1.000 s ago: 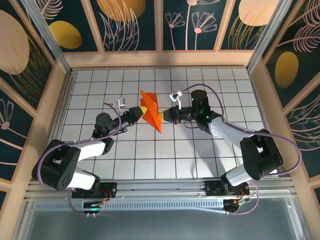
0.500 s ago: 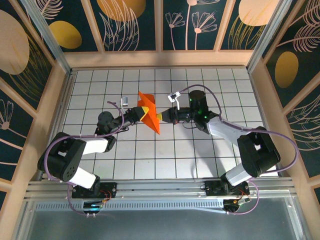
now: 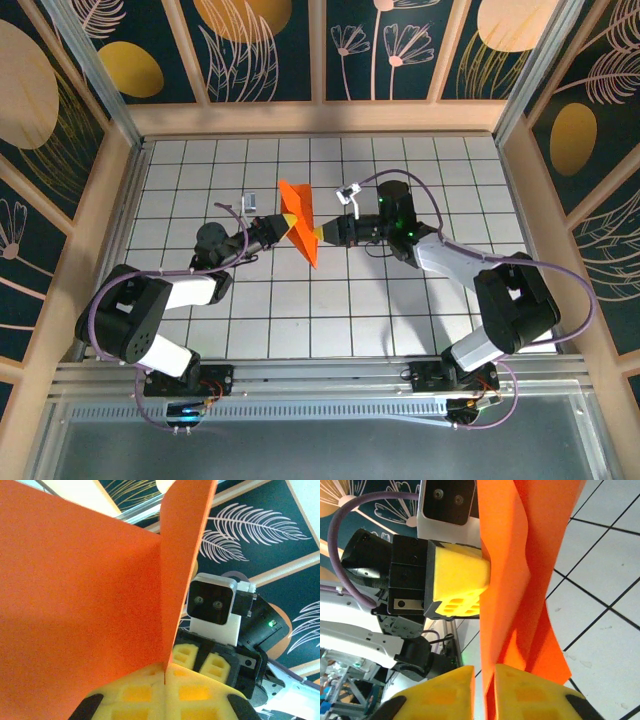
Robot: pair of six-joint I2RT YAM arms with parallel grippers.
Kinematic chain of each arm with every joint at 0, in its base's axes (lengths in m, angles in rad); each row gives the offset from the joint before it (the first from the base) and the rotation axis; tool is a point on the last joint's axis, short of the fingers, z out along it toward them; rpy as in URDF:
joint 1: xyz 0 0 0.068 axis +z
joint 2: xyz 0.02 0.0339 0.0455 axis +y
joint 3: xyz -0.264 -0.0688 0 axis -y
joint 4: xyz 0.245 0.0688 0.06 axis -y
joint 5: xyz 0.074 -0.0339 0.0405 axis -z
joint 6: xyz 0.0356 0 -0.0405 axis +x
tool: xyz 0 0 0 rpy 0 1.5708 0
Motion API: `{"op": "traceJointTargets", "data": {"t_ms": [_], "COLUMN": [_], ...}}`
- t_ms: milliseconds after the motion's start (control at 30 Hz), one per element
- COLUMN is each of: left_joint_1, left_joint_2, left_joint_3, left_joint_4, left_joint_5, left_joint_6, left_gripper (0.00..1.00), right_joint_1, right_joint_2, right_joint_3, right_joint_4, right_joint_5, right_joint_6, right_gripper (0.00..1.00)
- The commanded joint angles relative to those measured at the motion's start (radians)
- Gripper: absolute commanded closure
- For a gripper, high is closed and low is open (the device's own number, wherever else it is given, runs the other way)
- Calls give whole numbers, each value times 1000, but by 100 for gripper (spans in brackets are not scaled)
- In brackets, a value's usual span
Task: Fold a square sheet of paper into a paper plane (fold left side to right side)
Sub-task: Turn over the paper at the center of the table.
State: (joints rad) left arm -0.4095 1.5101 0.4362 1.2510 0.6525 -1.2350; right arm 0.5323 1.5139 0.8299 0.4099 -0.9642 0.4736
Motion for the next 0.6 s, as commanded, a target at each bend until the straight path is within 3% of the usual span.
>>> {"op": "traceJointTargets", "data": {"t_ms": [0,233,367,567], "left_joint_1": [-8,-26,-38,-53], "left_joint_2": [-17,-1,5,21], "left_joint_3": [25,47,58,74], "left_joint_4": [13,11,11,10], "left_joint_5": [-12,-11,-12,-13], "left_joint_6": [25,21,20,16], "left_gripper": [100,99,99,99], "right_joint_1": [-17,-40,-20,9], "right_joint_2": [-81,-124,-105,-64], "right_joint_3": [-5,-80,-109,-101], "right_joint_4": [-4,-36,0,59], "right_joint_5": [53,108,91,67], "right_joint_6": [-25,-33,-11,12], "right_gripper": [69,33,23,22]}}
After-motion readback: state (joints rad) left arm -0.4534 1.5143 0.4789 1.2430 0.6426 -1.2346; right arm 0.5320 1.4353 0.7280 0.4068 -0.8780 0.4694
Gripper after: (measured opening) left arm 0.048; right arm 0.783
